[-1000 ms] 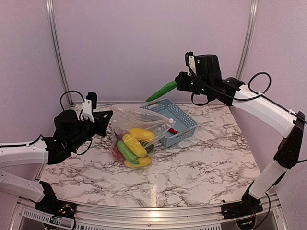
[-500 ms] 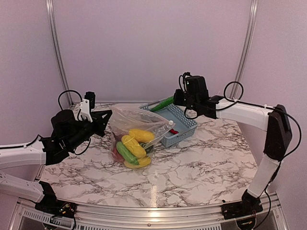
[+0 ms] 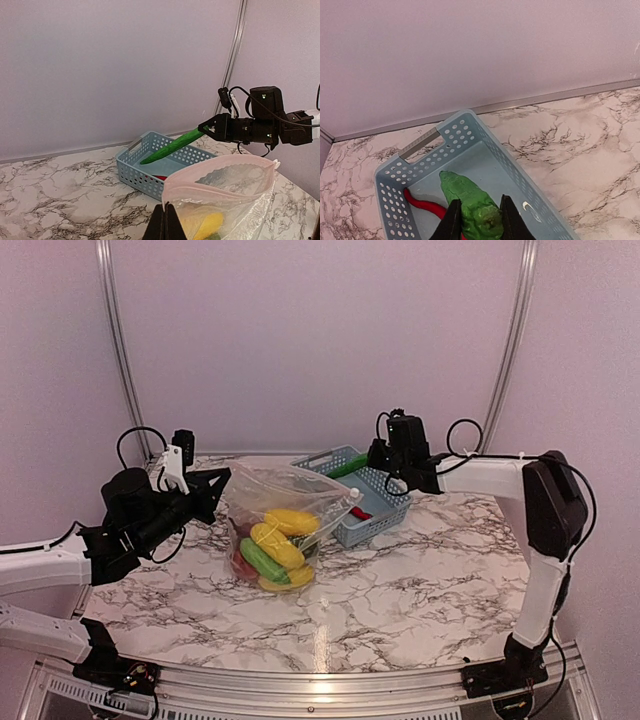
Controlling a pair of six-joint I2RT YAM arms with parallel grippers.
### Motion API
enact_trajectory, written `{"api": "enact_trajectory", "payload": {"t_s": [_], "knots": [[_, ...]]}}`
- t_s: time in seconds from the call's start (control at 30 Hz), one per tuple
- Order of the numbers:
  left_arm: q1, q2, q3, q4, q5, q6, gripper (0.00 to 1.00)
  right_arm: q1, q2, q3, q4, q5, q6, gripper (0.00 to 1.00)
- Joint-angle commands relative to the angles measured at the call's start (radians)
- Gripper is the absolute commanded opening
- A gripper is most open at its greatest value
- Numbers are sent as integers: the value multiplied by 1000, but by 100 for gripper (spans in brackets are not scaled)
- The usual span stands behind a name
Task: Open the zip-top bag and remove the fake food
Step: Place the fake vegetable in the bin.
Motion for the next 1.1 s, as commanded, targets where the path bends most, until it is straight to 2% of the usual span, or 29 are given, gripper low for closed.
{"api": "enact_trajectory", "payload": {"t_s": [0.0, 0.27, 0.5, 0.73, 0.87, 1.07], "knots": [[6, -21, -4, -21, -2, 8, 0, -14, 38, 26, 13, -44, 28, 9], [5, -25, -1, -18, -4, 12, 0, -19, 70, 54, -46, -94, 33, 20], [5, -22, -1, -16, -7, 16, 0, -20, 51, 52, -107, -97, 19, 46], [4, -24, -2, -13, -10, 20, 0, -20, 7, 36, -158, -114, 2, 67], [5, -27, -5, -16, -13, 23, 0, -19, -35, 36, -181, -128, -18, 72], [4, -28, -7, -17, -9, 28, 0, -19, -116, 72, -251, -177, -82, 69]]}}
